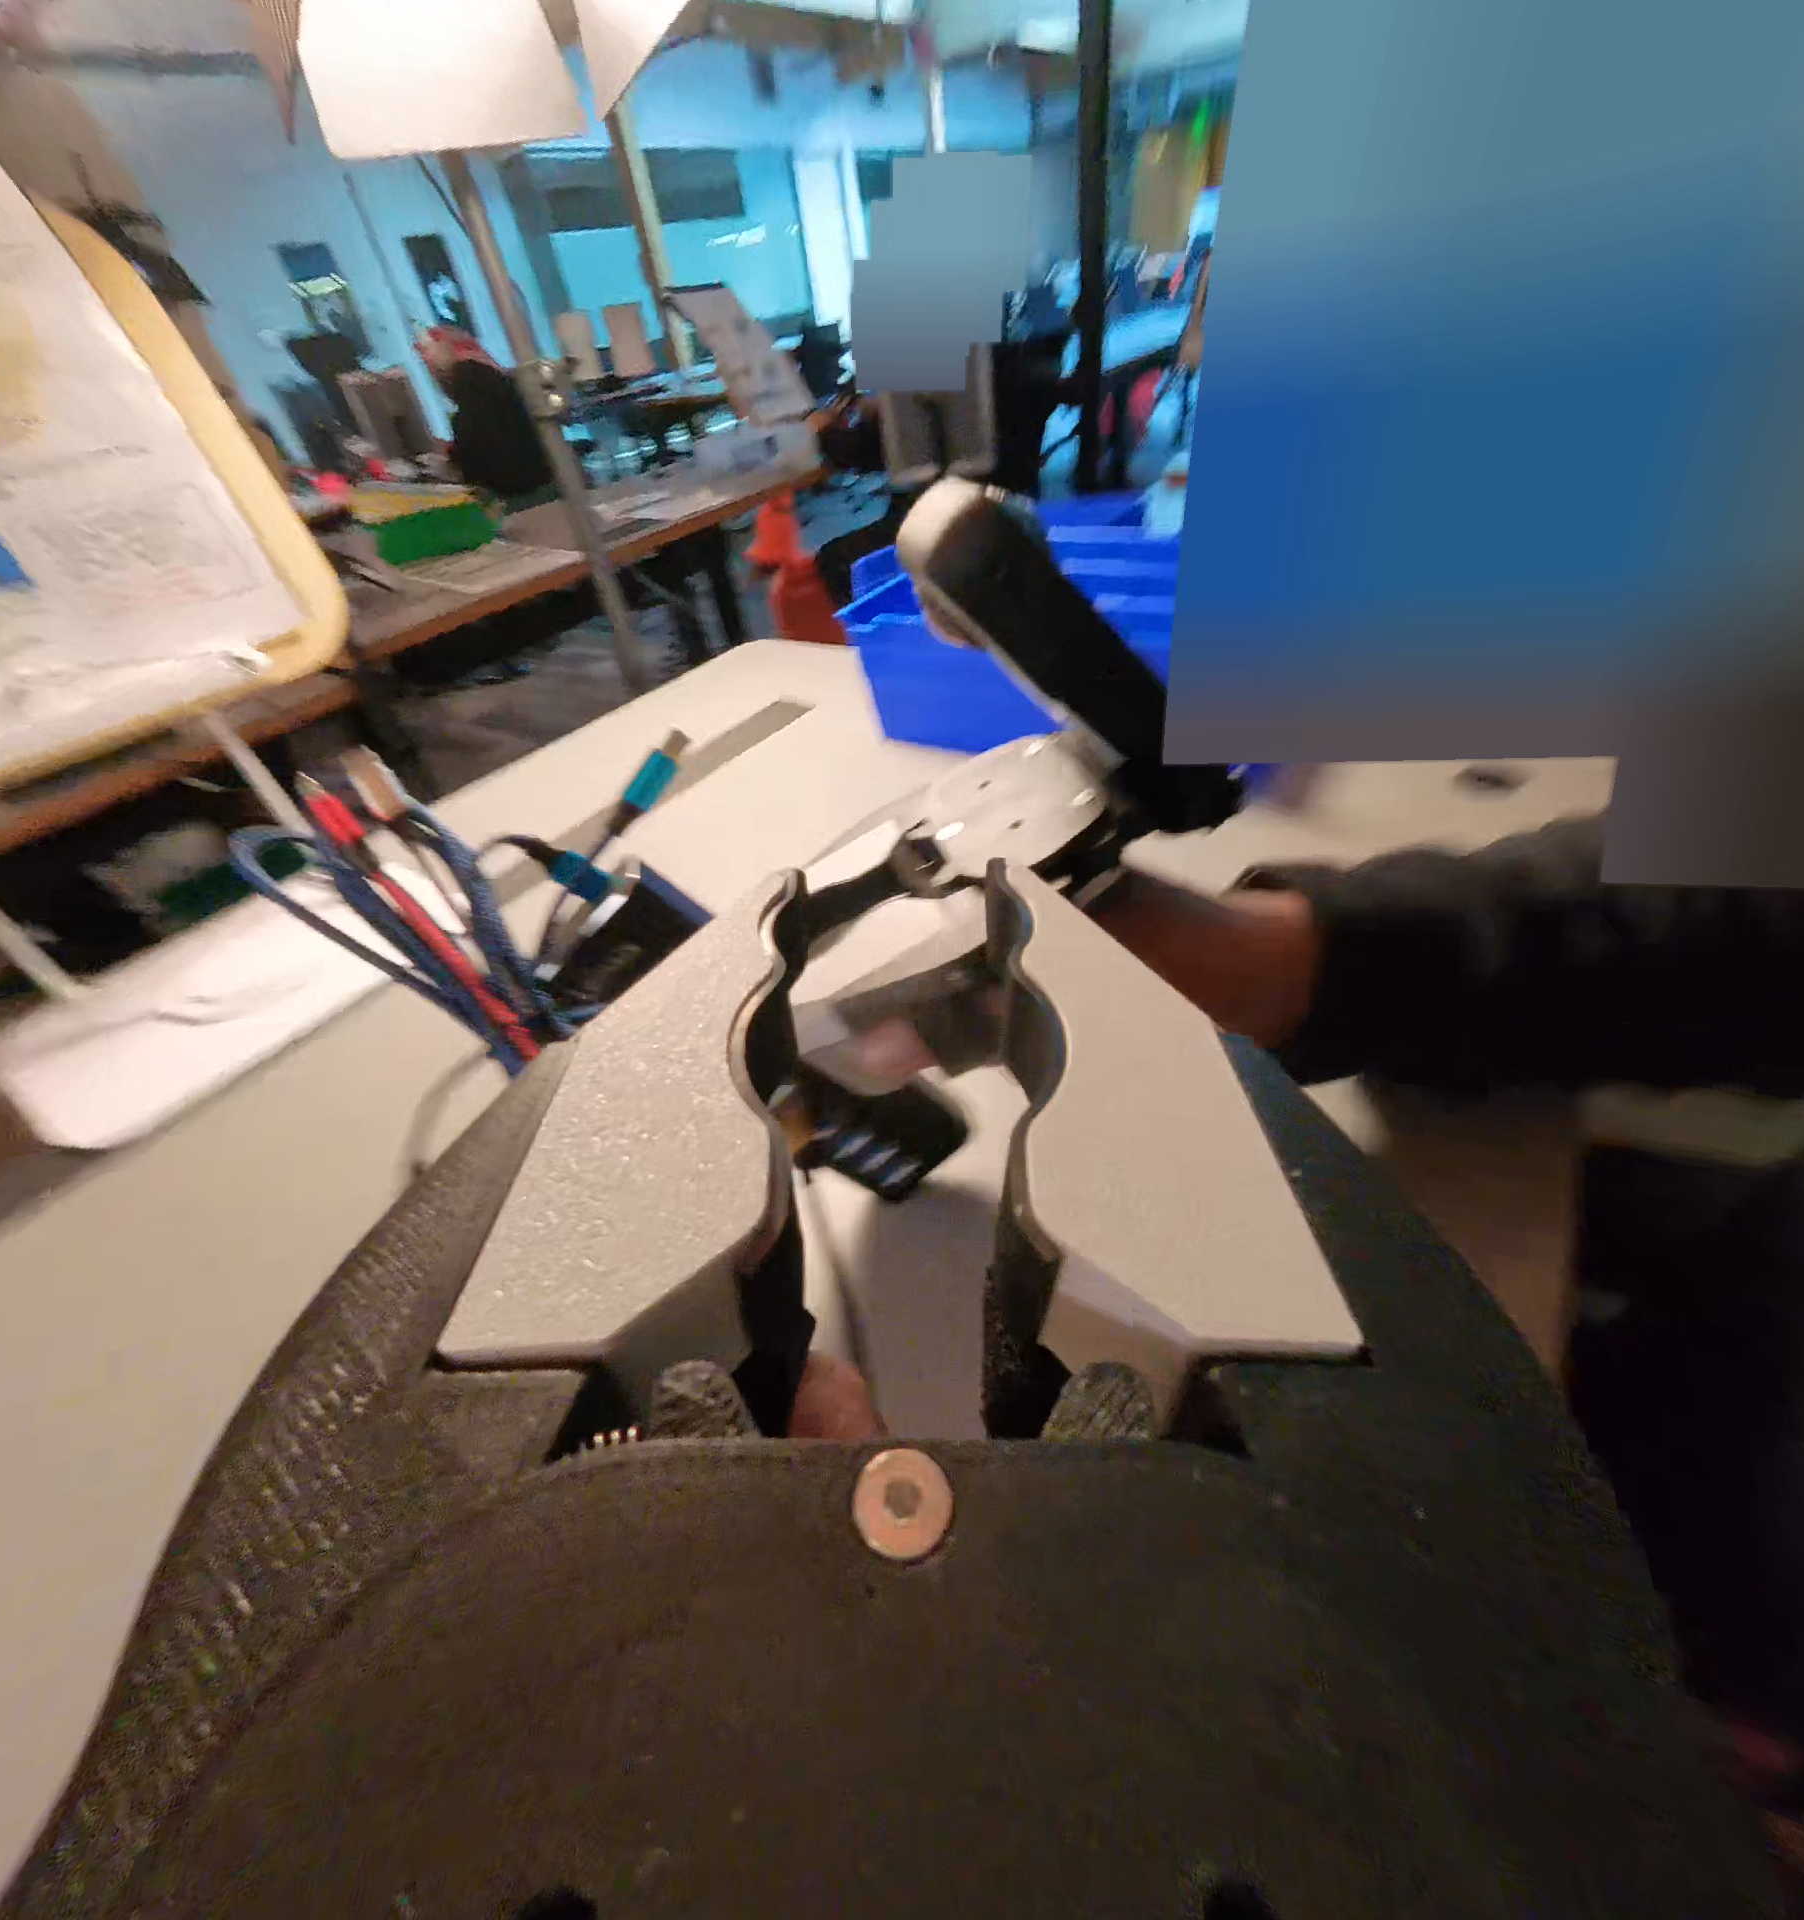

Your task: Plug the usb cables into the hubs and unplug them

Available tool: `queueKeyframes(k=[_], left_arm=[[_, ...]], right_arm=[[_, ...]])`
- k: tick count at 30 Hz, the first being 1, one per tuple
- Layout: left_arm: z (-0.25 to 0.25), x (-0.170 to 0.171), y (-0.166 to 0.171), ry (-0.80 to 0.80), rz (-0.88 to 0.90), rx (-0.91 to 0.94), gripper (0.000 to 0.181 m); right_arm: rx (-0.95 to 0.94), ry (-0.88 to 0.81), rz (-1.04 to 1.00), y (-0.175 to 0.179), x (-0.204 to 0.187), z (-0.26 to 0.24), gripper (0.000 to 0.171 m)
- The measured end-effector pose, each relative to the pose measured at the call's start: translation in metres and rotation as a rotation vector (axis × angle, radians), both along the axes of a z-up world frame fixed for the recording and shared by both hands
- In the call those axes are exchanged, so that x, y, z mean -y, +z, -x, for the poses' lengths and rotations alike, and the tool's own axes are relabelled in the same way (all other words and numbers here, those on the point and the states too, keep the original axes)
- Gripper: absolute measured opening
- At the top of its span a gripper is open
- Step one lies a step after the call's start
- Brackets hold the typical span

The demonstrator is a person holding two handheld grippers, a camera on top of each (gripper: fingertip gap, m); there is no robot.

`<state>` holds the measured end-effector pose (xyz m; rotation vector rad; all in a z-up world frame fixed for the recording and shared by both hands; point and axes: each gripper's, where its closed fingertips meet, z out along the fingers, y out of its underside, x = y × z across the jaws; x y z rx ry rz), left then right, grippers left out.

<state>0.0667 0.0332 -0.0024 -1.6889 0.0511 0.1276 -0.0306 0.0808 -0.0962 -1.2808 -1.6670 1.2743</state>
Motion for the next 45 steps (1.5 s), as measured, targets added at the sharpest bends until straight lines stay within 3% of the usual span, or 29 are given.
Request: queueKeyframes(k=[5,9,15,19,24,33,37,45], left_arm=[[-0.017,-0.015,-0.018,-0.141,-0.082,0.576,0.037],[-0.002,-0.026,-0.029,-0.115,-0.135,0.834,0.037],[0.034,-0.019,-0.029,0.055,-0.154,0.786,0.006],[0.06,-0.003,-0.022,0.175,-0.127,0.643,0.006],[0.075,0.008,-0.031,0.194,0.03,0.484,0.008],[0.106,0.014,-0.065,0.254,0.237,0.202,0.009],[0.084,0.01,-0.06,0.111,0.186,0.297,0.009],[0.034,0.019,-0.011,-0.349,-0.09,0.795,0.015]], right_arm=[[-0.014,-0.011,0.005,0.002,-0.001,0.001,0.026],[-0.028,-0.015,0.004,0.004,-0.001,0.0,0.026],[-0.054,-0.009,0.012,0.01,-0.002,-0.002,0.025],[-0.073,0.004,0.008,0.012,0.0,-0.003,0.026],[-0.114,0.026,0.001,0.02,0.006,-0.005,0.026],[-0.155,0.073,0.03,0.028,0.015,-0.009,0.025],[-0.153,0.071,0.04,0.026,0.012,-0.008,0.025],[-0.192,0.151,0.111,0.034,0.021,-0.013,0.025]])
